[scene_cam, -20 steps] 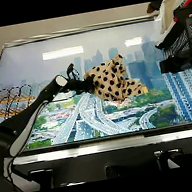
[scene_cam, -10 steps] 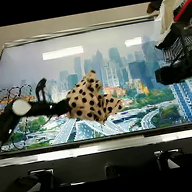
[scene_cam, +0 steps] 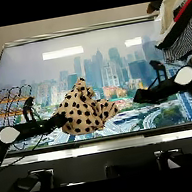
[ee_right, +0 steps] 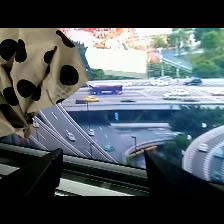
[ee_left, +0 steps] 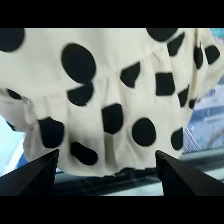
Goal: Fold the clothes and pants, and hang the long-sleeved shirts on hangers.
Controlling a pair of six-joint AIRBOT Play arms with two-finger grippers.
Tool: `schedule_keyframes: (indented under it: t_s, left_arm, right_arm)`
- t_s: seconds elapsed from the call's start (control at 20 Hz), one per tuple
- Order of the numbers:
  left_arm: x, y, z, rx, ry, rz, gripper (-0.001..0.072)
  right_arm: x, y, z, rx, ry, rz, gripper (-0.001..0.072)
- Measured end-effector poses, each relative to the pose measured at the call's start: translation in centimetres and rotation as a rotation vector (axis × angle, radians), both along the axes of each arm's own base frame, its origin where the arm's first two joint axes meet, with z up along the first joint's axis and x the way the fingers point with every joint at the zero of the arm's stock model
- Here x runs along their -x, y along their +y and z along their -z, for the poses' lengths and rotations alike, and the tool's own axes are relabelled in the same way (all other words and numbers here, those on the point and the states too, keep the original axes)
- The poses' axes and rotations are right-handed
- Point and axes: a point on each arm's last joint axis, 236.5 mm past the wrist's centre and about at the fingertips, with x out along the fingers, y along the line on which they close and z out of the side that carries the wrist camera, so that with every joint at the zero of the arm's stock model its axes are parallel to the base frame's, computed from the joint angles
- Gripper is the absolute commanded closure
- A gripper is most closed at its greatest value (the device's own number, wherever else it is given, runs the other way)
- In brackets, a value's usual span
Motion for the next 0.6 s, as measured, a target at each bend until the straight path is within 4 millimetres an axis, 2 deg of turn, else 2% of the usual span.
schedule_keyframes:
  t_s: [0.15, 0.25, 0.4, 0.5, 0.6]
  left_arm:
    - [-1.7, 2.7, -0.4, -0.005, -0.021, -0.099, 0.0012]
    - [-2.8, 5.1, -0.6, -0.007, -0.028, -0.184, 0.0012]
    - [-4.0, 8.5, -0.8, -0.009, -0.031, -0.302, 0.0012]
    - [-4.4, 10.1, -0.8, -0.01, -0.031, -0.356, 0.0012]
    - [-4.5, 11.0, -0.6, -0.011, -0.024, -0.385, 0.0012]
  right_arm:
    - [-0.4, 2.7, 4.1, -0.141, 0.066, 0.066, 0.0121]
    - [-0.9, 4.4, 6.2, -0.231, 0.098, 0.093, 0.0122]
    - [-2.1, 6.4, 8.6, -0.324, 0.119, 0.125, 0.0122]
    - [-2.9, 7.6, 9.9, -0.353, 0.114, 0.141, 0.0127]
    - [-3.6, 8.7, 10.9, -0.359, 0.096, 0.154, 0.0181]
